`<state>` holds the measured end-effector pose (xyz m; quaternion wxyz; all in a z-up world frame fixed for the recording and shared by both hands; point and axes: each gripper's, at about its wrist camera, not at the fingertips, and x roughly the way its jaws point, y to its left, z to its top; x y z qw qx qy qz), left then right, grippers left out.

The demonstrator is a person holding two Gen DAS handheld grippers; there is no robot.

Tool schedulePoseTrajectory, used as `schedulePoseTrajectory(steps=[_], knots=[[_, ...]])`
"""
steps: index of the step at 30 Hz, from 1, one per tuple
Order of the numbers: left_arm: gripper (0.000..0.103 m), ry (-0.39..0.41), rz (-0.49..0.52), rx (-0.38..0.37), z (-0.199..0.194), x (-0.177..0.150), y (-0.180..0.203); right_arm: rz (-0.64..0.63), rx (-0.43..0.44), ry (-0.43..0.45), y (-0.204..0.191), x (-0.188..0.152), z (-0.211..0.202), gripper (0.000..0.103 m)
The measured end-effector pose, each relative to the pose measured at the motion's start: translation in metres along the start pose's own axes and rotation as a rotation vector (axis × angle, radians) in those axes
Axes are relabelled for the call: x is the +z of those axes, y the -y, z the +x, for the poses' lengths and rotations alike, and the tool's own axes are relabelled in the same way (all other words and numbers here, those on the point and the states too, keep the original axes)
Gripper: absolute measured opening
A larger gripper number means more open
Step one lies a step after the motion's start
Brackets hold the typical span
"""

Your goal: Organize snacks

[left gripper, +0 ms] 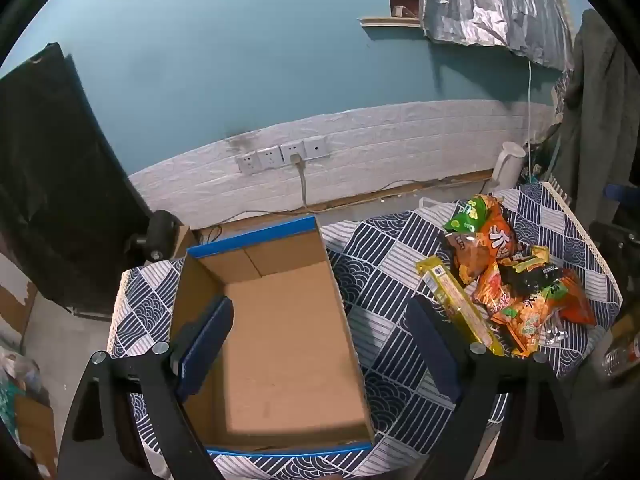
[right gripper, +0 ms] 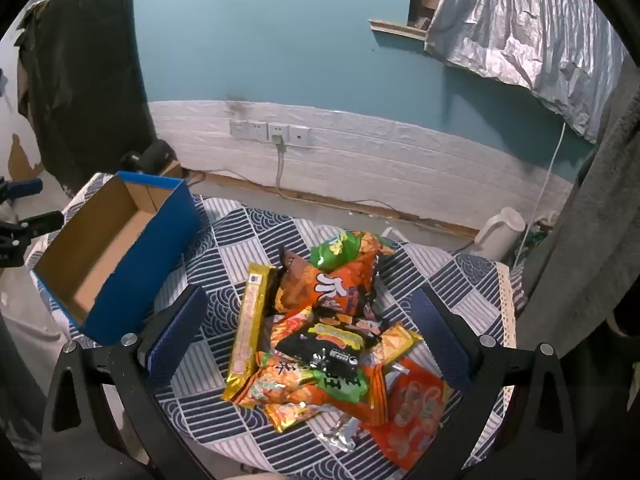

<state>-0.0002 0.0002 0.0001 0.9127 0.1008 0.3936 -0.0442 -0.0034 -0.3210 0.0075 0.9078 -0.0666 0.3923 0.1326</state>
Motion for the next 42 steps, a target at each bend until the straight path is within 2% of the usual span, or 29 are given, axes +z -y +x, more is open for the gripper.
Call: schedulePoseTrajectory(steps=[42], knots=[[0.090,-0.003,0.011,0.001,-0.0001,-0.0018,0.0011,-0.005,-0.013,-0.014,0.0035,-0.0011,-0.0004,0.100]])
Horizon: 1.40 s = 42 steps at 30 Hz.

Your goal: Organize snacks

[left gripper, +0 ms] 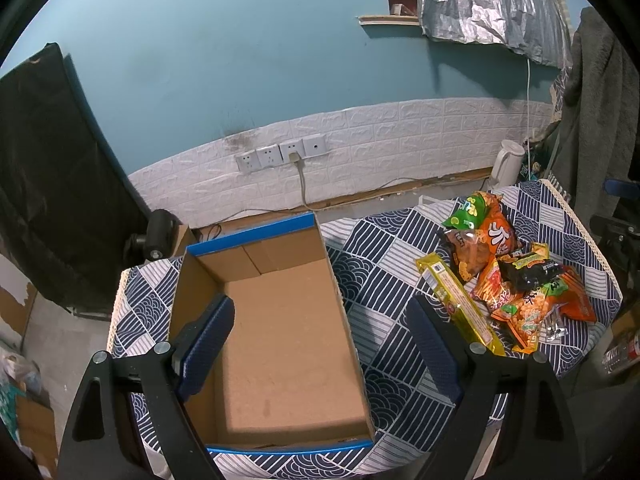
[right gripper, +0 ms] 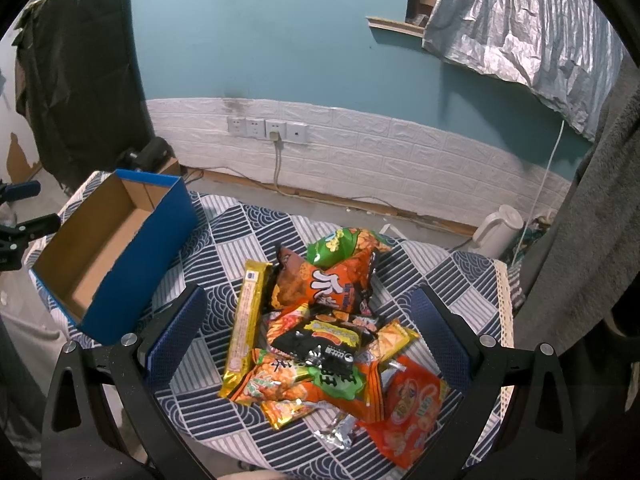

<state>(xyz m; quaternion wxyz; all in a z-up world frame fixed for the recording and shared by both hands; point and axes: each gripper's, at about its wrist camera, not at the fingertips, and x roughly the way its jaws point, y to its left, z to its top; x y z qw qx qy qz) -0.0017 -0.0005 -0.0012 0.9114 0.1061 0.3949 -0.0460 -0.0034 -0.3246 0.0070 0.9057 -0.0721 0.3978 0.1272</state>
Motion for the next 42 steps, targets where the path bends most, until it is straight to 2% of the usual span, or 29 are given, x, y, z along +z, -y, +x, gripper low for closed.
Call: schedulePoseTrajectory(steps=[42], knots=[[0.090,-0.029,-0.029,-0.018,0.0062,-0.0025,-0.0020,0.018,-0.015,-0.014,0.0083,-0.0002,-0.0021,0.100]])
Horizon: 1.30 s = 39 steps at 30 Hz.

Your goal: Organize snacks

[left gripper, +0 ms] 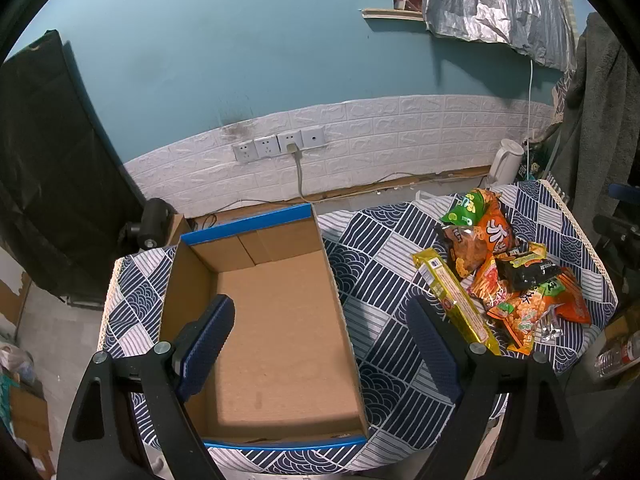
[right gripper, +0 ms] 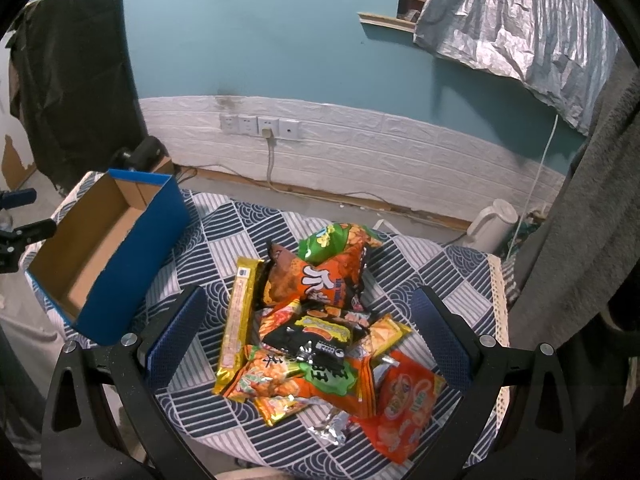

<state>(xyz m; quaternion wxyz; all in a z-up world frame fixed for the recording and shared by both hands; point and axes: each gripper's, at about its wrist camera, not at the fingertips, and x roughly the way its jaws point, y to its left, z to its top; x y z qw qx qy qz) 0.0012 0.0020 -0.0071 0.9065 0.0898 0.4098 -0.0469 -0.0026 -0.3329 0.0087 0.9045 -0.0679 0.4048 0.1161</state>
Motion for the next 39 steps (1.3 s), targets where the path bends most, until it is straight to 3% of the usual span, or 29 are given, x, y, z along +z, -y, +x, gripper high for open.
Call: schedulePoseTrajectory(steps=[20,29,39], knots=[[0.090,-0.046,0.017,-0.013,0.027,0.004,0.014,0.028,-0.035,-0.015,0.015,-0.003,0.001,0.100],[0.090,-0.130,0.063,-0.073,0.054,0.005,0.048,0.100,-0.117,-0.061,0.053,-0.020,0.013,0.100],[0.090,-0.200,0.120,-0.087,0.088,0.008,0.089,0.277,-0.181,-0.188,0.113,-0.060,0.043,0.100]])
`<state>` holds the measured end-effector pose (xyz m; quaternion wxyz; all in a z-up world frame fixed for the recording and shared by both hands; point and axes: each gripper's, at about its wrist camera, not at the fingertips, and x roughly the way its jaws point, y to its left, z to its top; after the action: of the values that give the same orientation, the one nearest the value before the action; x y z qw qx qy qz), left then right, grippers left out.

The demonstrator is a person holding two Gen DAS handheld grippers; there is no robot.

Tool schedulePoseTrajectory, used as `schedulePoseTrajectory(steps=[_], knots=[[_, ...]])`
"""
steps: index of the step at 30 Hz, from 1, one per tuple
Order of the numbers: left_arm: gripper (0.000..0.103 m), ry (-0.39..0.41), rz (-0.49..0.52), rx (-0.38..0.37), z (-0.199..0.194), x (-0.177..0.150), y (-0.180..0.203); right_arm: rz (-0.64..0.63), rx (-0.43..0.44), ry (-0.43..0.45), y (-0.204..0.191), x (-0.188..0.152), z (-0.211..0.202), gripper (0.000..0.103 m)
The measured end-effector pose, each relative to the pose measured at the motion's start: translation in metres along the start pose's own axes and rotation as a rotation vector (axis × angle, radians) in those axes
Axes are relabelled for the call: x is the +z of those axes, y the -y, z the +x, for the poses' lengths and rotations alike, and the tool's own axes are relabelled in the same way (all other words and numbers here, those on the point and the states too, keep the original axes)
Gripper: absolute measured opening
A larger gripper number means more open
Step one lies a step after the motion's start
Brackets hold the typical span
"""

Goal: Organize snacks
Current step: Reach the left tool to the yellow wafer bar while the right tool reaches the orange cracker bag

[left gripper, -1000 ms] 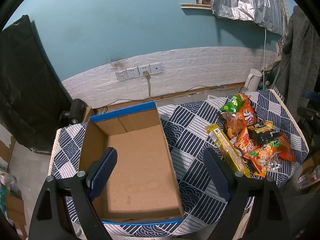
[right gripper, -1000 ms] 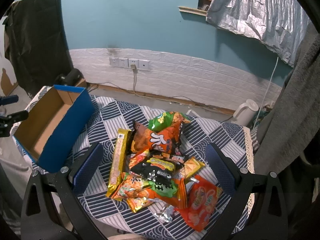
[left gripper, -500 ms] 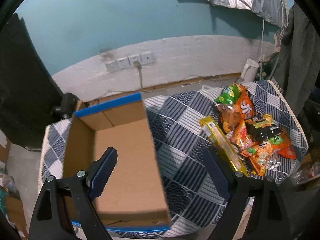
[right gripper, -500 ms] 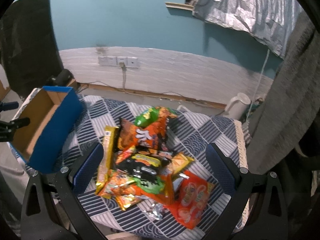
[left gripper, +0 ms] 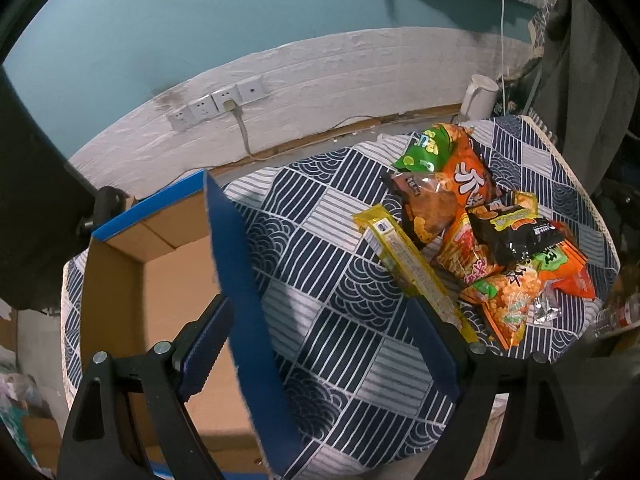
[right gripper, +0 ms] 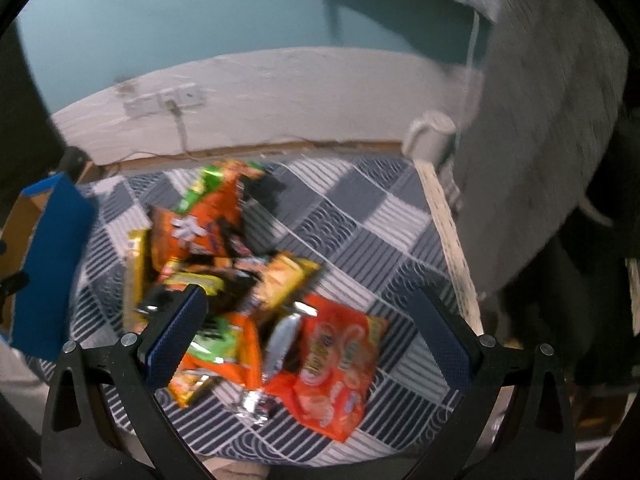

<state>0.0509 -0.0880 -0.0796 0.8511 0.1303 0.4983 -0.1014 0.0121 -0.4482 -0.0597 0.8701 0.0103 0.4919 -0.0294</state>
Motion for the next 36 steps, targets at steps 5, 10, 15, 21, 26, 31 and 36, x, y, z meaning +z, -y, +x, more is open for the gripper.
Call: schedulePoseTrajectory(steps=[5,10,15,21,26,31,36], knots=[[0.090,-0.032,-0.001,-0.018,0.020,0.006,0.009,0.095,-0.016,-0.091,0.026,-0.010,0.028,0.100],[0.090,-0.088,-0.005,-0.051,0.041,0.008,0.015,0.109,-0.052,-0.176,0.035,-0.023,0.055,0.100],[0.090,-0.110,0.027,-0.031,0.059,0.009,0.021,0.094,-0.077,-0.240,0.037,-0.033,0.076,0.100],[0.090,-0.144,0.028,-0.037,0.073,0.007,0.023,0.110,-0.059,-0.309,0.039,-0.041,0.098,0.100],[0.090,-0.186,0.001,-0.056,0.085,0.007,0.021,0.097,-0.083,-0.336,0.037,-0.045,0.111,0.100],[0.090,-0.204,0.004,-0.059,0.092,0.006,0.026,0.087,-0.077,-0.380,0.035,-0.053,0.129,0.100],[0.090,-0.223,0.009,-0.069,0.097,0.007,0.033,0.059,-0.091,-0.432,0.034,-0.063,0.143,0.097]])
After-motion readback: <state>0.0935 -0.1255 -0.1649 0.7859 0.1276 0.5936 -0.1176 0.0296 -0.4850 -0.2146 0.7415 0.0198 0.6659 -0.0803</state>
